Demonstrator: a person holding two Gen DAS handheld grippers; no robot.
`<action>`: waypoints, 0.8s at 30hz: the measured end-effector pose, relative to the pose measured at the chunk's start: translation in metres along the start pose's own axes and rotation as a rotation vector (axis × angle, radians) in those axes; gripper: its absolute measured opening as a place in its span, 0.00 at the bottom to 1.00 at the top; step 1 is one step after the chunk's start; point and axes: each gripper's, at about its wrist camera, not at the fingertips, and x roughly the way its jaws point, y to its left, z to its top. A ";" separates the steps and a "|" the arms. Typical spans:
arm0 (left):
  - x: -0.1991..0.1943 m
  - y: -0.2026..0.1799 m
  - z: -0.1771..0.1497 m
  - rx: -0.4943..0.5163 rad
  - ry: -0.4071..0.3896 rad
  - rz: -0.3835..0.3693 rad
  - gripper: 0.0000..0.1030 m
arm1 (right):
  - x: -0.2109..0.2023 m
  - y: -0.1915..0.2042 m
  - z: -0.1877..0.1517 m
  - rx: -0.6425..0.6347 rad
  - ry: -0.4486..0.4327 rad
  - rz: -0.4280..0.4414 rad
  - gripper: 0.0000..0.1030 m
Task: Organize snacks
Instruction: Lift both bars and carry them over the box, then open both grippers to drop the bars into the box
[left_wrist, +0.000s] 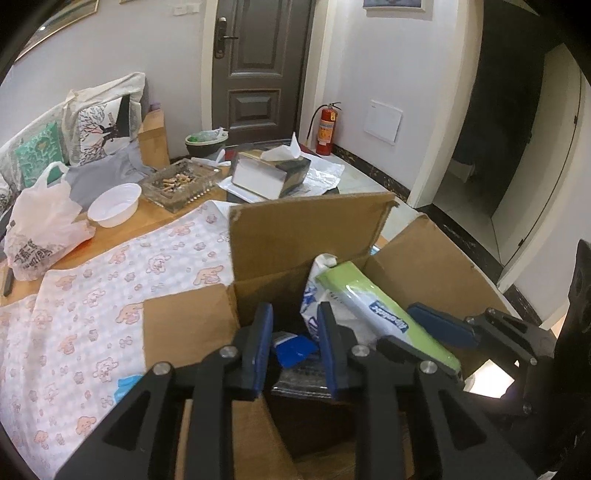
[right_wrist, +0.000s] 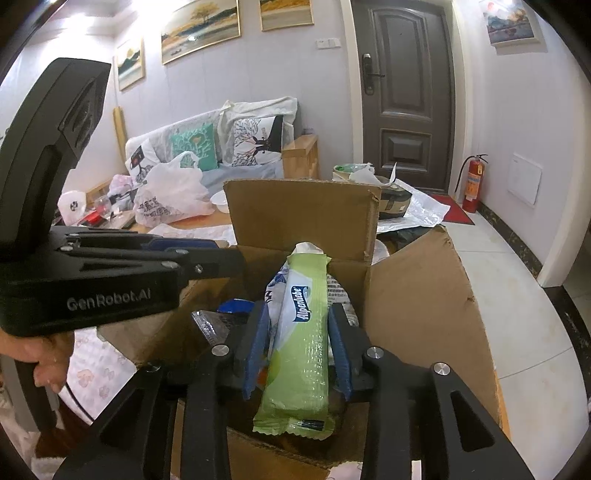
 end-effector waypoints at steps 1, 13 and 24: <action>-0.001 0.002 0.000 -0.004 -0.002 0.002 0.22 | 0.000 0.001 0.000 0.001 0.001 0.006 0.30; -0.016 0.010 -0.003 -0.011 -0.033 -0.002 0.26 | 0.002 0.011 0.001 -0.019 0.037 -0.006 0.36; -0.050 0.039 -0.013 -0.059 -0.085 -0.002 0.32 | -0.018 0.031 0.009 -0.044 0.017 -0.015 0.40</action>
